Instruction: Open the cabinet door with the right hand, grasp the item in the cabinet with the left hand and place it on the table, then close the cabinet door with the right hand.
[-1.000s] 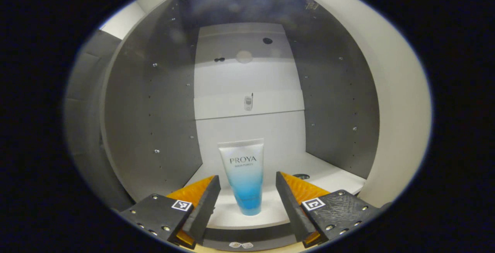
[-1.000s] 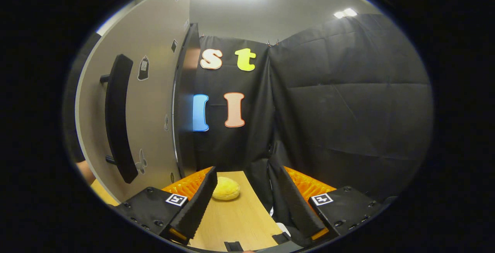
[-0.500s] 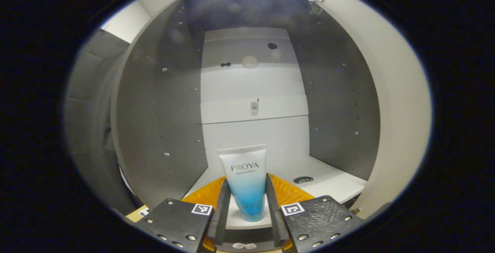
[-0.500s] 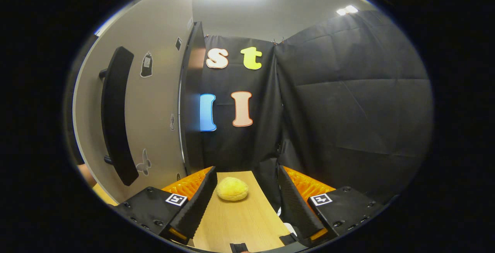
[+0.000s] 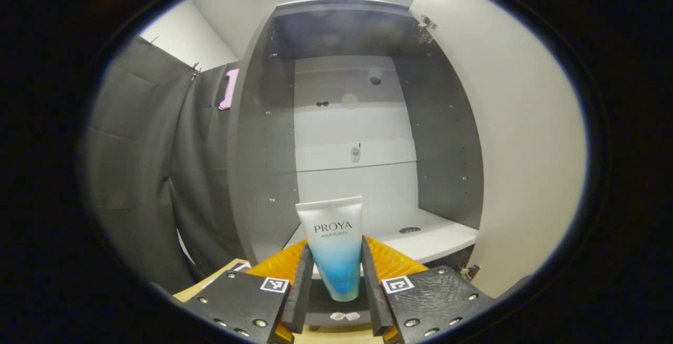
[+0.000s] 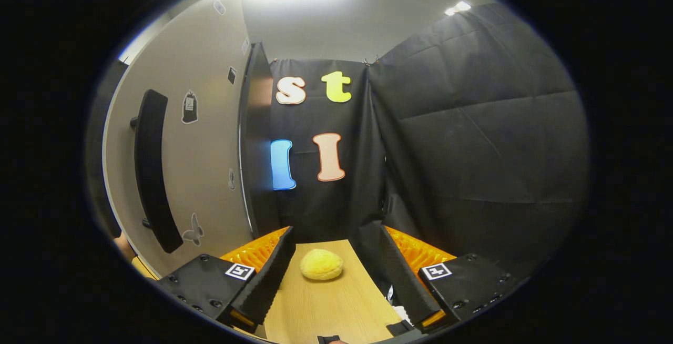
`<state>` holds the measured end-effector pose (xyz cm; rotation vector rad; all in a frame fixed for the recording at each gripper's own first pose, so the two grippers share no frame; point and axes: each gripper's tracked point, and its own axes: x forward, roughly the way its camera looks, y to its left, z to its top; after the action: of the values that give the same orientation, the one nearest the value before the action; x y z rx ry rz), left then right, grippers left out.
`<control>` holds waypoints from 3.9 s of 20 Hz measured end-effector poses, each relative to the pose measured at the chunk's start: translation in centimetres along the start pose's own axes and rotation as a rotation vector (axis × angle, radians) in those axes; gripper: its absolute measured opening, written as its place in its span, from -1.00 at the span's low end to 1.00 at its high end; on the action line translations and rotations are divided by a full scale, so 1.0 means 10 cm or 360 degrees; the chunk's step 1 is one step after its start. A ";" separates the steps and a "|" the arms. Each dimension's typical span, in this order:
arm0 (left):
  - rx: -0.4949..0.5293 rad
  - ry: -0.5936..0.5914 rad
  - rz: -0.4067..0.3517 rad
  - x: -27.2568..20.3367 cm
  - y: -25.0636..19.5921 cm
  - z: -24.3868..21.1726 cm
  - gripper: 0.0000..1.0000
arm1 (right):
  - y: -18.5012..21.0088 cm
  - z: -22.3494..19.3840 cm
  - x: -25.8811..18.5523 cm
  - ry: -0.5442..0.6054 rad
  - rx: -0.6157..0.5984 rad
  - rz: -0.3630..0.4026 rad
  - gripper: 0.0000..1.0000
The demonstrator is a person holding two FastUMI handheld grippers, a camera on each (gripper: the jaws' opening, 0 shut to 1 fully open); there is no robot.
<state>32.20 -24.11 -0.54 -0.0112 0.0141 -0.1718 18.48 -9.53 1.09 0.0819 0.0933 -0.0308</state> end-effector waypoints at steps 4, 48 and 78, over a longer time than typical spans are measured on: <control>-0.0022 -0.0012 -0.0008 -0.15 -0.01 -0.07 -0.03 | -0.09 -0.12 -0.03 -0.0004 0.0072 0.0005 0.95; -0.0088 0.0469 0.0198 -1.18 0.07 -1.58 0.04 | 0.26 -0.65 -0.08 0.0248 -0.0122 0.0131 0.96; 0.0007 0.0215 0.0442 -1.27 1.04 -0.44 0.72 | 0.82 0.40 -0.38 0.0074 -0.0150 -0.0010 0.94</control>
<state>21.42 -11.73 -4.86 0.0066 0.1496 0.1056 15.36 -1.54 6.06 -0.0116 0.1414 -0.0310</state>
